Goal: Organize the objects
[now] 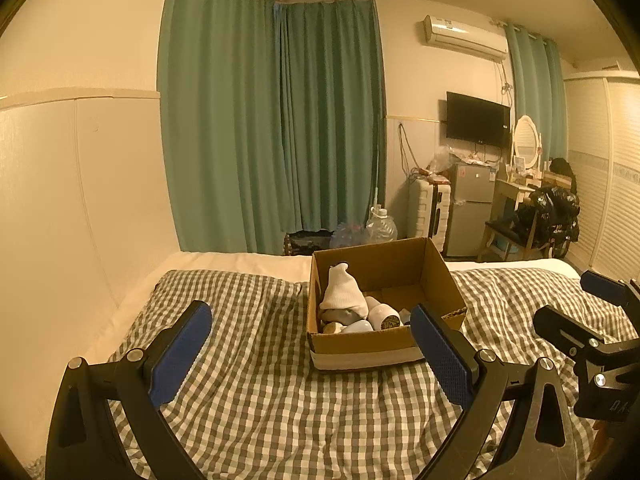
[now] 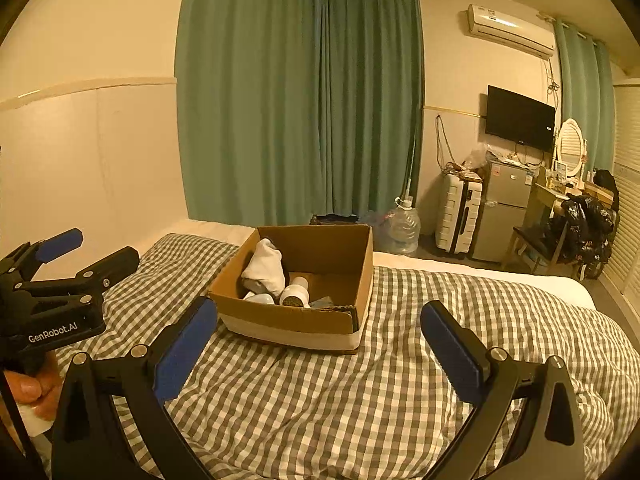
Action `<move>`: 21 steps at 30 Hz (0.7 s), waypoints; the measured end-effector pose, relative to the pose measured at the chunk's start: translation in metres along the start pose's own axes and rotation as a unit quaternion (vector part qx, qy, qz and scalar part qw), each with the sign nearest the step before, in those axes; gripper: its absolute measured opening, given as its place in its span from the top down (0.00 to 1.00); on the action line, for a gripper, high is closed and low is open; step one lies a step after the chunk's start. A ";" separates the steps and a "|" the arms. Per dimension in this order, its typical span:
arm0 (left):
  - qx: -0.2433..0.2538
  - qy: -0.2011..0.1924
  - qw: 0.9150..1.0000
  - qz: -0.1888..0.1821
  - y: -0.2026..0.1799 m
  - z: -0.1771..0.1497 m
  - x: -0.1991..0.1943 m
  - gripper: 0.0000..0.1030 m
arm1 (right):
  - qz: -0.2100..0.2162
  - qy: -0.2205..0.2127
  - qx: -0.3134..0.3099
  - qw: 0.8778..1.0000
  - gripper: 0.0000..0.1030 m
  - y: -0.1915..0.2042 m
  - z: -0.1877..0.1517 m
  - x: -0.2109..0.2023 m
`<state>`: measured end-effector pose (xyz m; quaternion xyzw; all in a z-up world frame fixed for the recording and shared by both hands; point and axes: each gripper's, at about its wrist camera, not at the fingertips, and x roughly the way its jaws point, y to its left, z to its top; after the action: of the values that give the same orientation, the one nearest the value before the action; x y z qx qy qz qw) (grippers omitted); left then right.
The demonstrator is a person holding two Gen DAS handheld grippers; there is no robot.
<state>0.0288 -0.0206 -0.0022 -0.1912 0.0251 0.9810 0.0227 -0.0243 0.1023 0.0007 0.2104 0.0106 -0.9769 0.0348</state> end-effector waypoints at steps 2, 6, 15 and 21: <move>0.001 0.001 1.000 0.000 -0.001 0.000 0.001 0.01 | -0.001 0.000 0.002 1.000 0.01 -0.002 0.000 0.000; 0.001 0.003 1.000 -0.003 -0.003 -0.001 0.000 0.00 | -0.001 -0.003 0.003 1.000 0.01 -0.004 -0.001 -0.002; -0.002 0.004 1.000 0.000 -0.002 -0.002 0.000 0.00 | -0.006 0.002 -0.003 1.000 0.01 -0.004 -0.003 0.001; -0.001 0.008 1.000 -0.001 -0.003 -0.002 0.001 0.00 | -0.008 0.002 -0.004 1.000 0.01 -0.004 -0.005 0.002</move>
<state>0.0285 -0.0179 -0.0047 -0.1995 0.0244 0.9793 0.0233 -0.0246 0.1061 -0.0047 0.2119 0.0160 -0.9768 0.0274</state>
